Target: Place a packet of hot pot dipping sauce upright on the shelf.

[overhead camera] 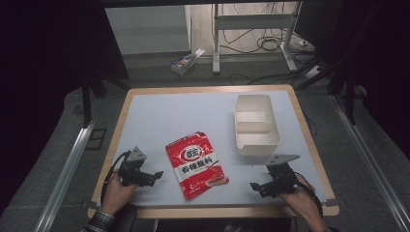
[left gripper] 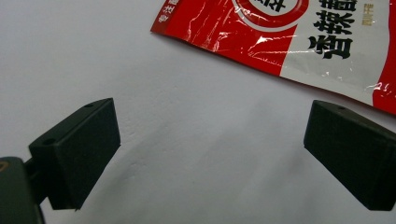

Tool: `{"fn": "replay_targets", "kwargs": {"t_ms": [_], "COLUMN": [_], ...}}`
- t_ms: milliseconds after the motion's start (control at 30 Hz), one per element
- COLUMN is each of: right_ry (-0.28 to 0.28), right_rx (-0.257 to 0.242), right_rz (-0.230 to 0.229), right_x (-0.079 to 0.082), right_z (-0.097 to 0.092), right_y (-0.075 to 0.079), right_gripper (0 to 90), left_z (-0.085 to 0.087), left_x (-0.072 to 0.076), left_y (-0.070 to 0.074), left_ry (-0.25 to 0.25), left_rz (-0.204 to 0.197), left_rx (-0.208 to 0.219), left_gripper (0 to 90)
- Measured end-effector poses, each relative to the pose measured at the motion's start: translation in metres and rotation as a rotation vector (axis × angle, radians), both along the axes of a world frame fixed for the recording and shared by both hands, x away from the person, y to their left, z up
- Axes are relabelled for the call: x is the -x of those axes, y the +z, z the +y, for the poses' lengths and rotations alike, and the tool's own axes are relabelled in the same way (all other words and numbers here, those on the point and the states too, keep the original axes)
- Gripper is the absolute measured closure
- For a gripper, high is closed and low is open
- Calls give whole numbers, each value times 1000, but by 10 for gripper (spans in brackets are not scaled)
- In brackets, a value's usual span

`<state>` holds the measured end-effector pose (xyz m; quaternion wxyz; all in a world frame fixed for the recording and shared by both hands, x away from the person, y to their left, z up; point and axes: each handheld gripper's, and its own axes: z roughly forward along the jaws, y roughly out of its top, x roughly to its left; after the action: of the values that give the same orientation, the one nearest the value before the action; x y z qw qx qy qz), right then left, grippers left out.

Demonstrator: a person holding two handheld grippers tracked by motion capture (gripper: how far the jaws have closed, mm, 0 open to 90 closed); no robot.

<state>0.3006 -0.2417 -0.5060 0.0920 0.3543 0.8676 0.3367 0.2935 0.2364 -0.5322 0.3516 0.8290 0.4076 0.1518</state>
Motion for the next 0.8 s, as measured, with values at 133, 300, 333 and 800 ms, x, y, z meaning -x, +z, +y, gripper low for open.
{"fn": "replay_targets", "kwargs": {"t_ms": [133,300,333,800], "right_ry": [1,-26,-32,-52], "right_rx": [20,41,40,-10], "right_rz": [5,20,17,55], "right_x": [1,0,0,0], "right_z": [2,0,0,5], "right_y": [0,-3,-4,-2], "right_gripper": [33,36,43,234], "left_z": [0,0,0,0], "left_x": [0,0,0,1], "left_y": [0,-1,-1,0], "left_ry": [-1,-10,-14,-16], "left_rz": [-1,0,-1,-6], "left_rx": [10,15,10,11], "left_gripper": [36,36,36,37]}}
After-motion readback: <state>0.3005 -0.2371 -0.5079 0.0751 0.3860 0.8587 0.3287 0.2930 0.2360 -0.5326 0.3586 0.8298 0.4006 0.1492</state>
